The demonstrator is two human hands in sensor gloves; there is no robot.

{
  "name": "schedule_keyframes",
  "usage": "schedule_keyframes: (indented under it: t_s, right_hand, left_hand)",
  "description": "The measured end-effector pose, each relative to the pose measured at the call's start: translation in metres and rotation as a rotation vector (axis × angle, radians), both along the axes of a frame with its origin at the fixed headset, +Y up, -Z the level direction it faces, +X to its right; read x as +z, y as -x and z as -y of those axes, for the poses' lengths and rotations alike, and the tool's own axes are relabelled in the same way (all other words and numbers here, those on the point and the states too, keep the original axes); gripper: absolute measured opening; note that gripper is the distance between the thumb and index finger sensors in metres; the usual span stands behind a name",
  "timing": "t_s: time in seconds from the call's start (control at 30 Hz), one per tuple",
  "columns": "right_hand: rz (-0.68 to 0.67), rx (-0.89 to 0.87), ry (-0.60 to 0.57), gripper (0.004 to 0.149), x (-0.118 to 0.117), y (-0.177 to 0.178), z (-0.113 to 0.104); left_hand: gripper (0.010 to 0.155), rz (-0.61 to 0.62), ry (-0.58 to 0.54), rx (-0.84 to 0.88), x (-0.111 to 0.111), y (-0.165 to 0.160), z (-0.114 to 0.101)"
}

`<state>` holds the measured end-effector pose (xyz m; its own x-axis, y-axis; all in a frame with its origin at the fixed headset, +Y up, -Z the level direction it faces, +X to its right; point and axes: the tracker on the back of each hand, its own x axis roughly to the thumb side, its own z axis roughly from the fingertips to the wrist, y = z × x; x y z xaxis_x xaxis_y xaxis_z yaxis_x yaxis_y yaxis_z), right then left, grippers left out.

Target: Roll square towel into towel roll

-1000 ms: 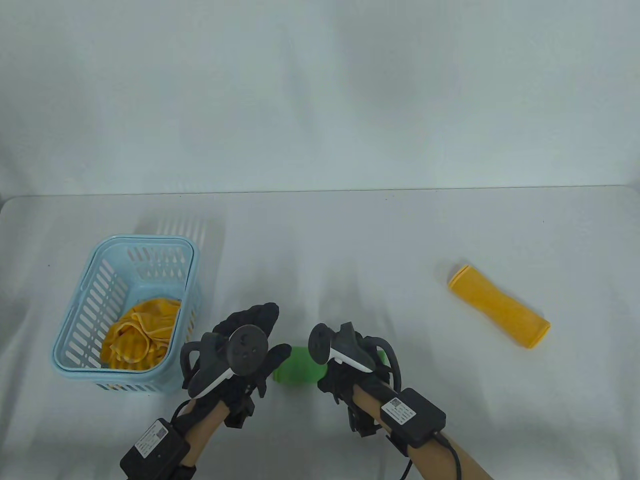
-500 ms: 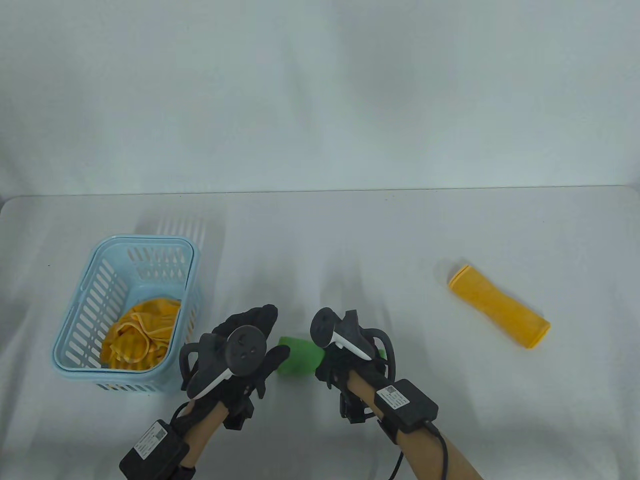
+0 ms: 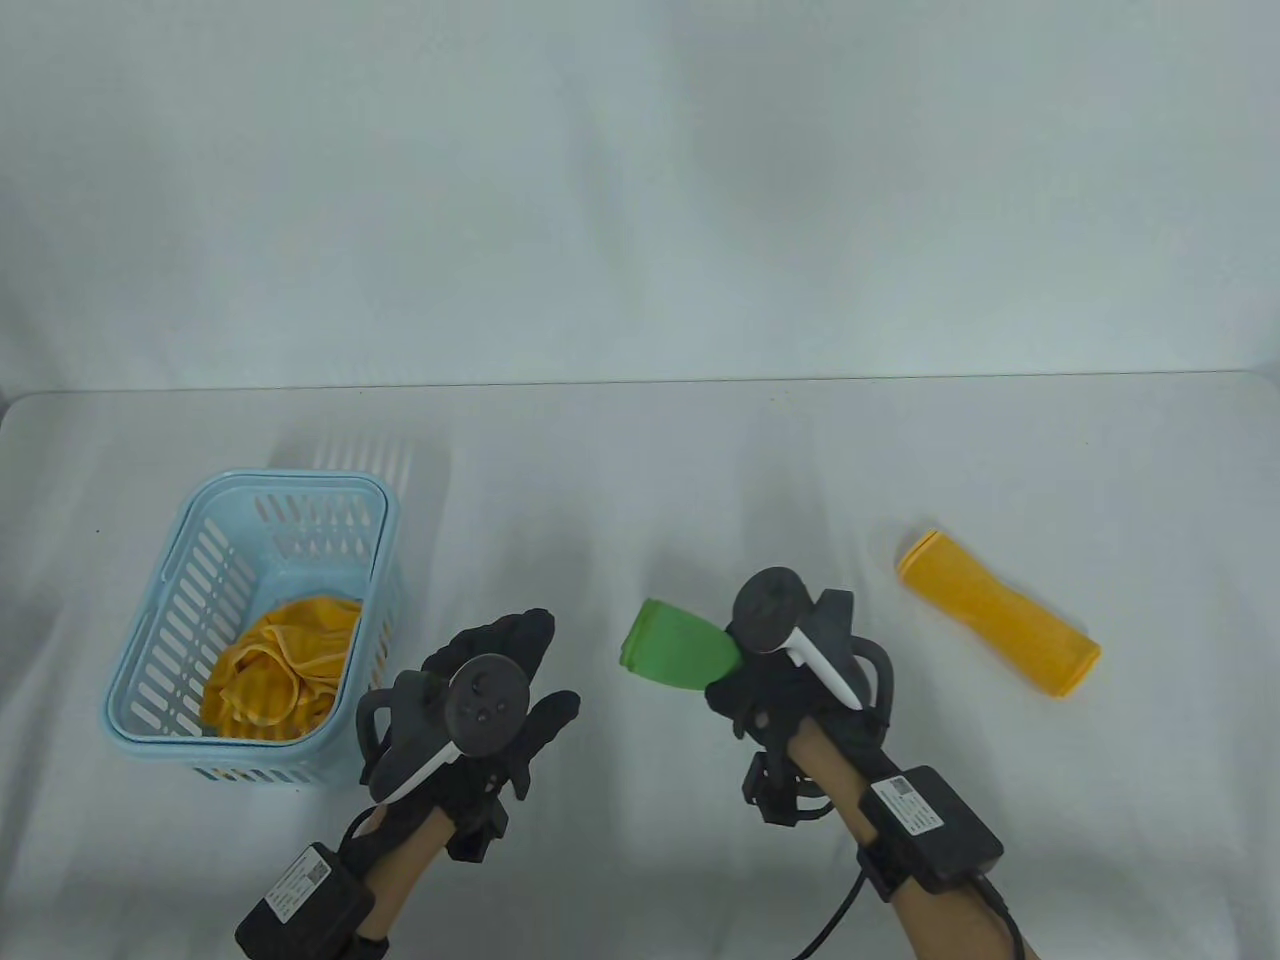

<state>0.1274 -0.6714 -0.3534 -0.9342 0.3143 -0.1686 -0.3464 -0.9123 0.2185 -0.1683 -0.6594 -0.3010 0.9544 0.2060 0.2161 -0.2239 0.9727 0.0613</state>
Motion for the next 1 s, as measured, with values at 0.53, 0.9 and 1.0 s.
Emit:
schedule_keyframes:
  t_s: [0.53, 0.9, 1.0]
  right_hand:
    - [0.416, 0.31, 0.001, 0.064, -0.022, -0.154, 0.037]
    - [0.459, 0.421, -0.008, 0.069, -0.04, -0.156, 0.079]
    - [0.454, 0.434, -0.009, 0.071, -0.04, -0.156, 0.081]
  left_hand:
    - [0.082, -0.007, 0.008, -0.017, -0.002, -0.001, 0.001]
    - [0.082, -0.004, 0.019, -0.021, -0.005, -0.002, 0.003]
    - [0.082, 0.001, 0.019, -0.03, -0.005, -0.004, 0.003]
